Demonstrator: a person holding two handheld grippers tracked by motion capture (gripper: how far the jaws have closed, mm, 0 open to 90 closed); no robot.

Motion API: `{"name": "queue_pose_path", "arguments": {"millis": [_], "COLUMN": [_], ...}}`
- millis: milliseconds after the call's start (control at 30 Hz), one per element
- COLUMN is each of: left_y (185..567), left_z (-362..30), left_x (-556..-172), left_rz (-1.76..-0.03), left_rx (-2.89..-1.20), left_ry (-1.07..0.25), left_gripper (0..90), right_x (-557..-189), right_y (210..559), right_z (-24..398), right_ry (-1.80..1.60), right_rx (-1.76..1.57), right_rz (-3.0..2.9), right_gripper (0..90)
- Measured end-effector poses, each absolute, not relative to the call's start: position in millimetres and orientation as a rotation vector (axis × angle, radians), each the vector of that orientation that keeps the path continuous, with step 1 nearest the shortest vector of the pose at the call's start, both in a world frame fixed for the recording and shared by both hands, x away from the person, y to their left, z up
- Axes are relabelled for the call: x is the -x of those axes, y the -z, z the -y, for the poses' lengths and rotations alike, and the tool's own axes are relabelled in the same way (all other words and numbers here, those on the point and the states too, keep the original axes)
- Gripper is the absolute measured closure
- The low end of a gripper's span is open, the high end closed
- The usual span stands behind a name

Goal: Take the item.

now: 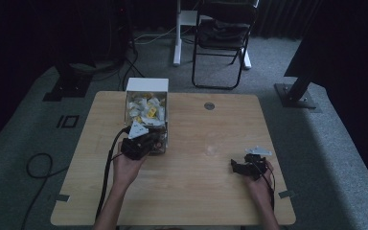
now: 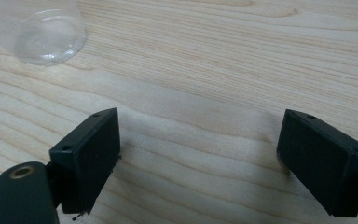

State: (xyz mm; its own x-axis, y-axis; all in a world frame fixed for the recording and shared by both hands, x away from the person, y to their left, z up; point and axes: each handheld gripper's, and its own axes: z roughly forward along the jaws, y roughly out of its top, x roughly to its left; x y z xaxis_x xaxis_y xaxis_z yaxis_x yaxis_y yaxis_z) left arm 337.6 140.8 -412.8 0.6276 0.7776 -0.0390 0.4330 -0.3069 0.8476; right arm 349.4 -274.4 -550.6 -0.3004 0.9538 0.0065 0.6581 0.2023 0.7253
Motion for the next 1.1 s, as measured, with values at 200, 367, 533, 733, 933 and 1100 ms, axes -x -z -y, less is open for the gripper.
{"name": "queue_pose_path", "arguments": {"millis": [200,367,533,733,933,1100], "left_y": [411.0,408.9,408.5,407.6,406.6,406.4], "left_z": [-135.1,-129.1,-125.1,-121.1,-117.6,-113.6], "left_x": [-338.4,-339.7,-339.5,-340.6,-341.1,-341.5], "left_rz": [-0.944,-0.931,-0.921,-0.912,-0.904,-0.896], "left_rx": [-1.944,-1.945,-1.948,-1.952,-1.954,-1.959], "left_ry": [-0.472,-0.468,-0.463,-0.459,-0.455,-0.453], "left_gripper": [90.0,90.0,90.0,90.0,90.0,90.0], "right_x": [-349.4,-349.5,-349.4,-349.4,-349.3,-349.3], "right_y": [550.6,550.6,550.6,550.6,550.5,550.4], "right_z": [274.4,274.3,274.3,274.3,274.3,274.2], "right_ry": [-0.880,-0.881,-0.880,-0.880,-0.880,-0.881], "right_rx": [-1.498,-1.499,-1.499,-1.500,-1.502,-1.502], "right_rz": [-2.035,-2.034,-2.034,-2.035,-2.035,-2.035], "right_gripper": [13.1,13.1,13.1,13.1,13.1,13.1]}}
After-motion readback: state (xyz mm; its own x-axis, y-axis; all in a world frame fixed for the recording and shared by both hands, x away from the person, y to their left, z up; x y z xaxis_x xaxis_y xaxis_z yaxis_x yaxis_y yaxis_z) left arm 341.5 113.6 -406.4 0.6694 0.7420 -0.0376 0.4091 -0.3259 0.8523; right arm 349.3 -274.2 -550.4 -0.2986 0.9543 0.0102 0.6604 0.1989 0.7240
